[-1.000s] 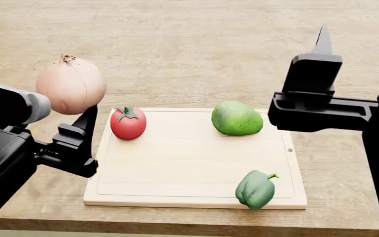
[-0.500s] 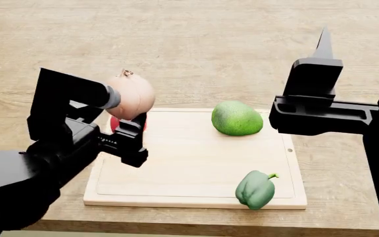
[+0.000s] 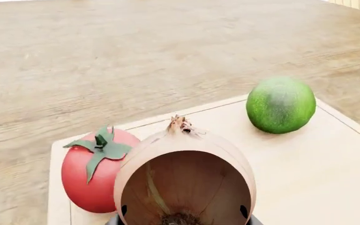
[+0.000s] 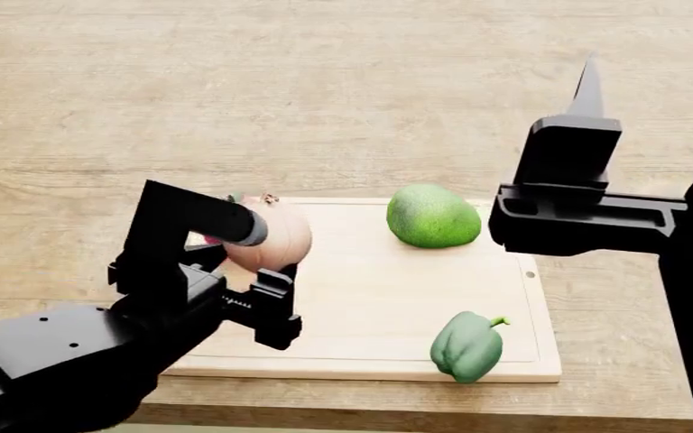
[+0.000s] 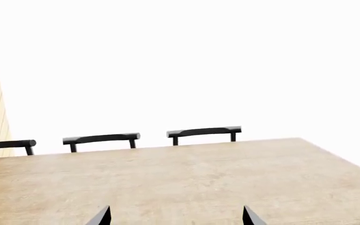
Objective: Place the avocado, onion, tomato and bell pepper on the cutting board.
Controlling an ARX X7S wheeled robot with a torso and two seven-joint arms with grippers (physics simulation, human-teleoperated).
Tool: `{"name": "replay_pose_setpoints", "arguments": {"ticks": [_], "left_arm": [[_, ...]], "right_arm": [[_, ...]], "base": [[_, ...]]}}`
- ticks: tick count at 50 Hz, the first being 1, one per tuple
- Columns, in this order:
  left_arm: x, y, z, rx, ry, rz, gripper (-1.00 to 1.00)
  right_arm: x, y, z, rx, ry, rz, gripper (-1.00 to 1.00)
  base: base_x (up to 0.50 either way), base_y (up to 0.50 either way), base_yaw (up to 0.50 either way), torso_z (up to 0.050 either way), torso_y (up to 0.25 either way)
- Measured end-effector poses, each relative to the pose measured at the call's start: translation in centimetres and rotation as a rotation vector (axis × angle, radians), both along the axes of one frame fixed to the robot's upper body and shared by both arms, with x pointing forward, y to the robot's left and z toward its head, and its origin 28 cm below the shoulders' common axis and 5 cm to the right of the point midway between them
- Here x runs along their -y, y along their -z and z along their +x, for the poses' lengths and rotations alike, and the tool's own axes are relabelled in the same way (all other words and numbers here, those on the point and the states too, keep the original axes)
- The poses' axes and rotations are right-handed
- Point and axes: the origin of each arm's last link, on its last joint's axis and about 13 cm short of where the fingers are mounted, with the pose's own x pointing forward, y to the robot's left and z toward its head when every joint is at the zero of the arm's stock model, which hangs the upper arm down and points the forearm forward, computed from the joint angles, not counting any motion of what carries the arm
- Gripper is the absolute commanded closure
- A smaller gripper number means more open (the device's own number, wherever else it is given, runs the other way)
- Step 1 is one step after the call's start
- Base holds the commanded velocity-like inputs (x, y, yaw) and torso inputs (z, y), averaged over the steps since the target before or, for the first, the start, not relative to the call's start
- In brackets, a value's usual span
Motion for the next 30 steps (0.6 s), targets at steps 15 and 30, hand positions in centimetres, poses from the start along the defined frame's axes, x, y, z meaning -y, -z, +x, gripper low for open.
{"name": "replay_pose_setpoints", "arguments": {"ticks": [15,30], "left_arm": [[0.4,1.8,-0.6,-0.043,0.01,-0.002,1.0],[0.6,2.1,-0.9,-0.07,0.006,-0.028,-1.0]], "right_arm": [[0.0,0.2,-0.2,-0.01,-0.004,0.003,-1.0],[-0.1,0.2,-0.3,-0.015,-0.006,0.007,-1.0]], "base": [[0.0,0.0,0.0,0.0,0.0],[0.0,0.0,0.0,0.0,0.0]]}}
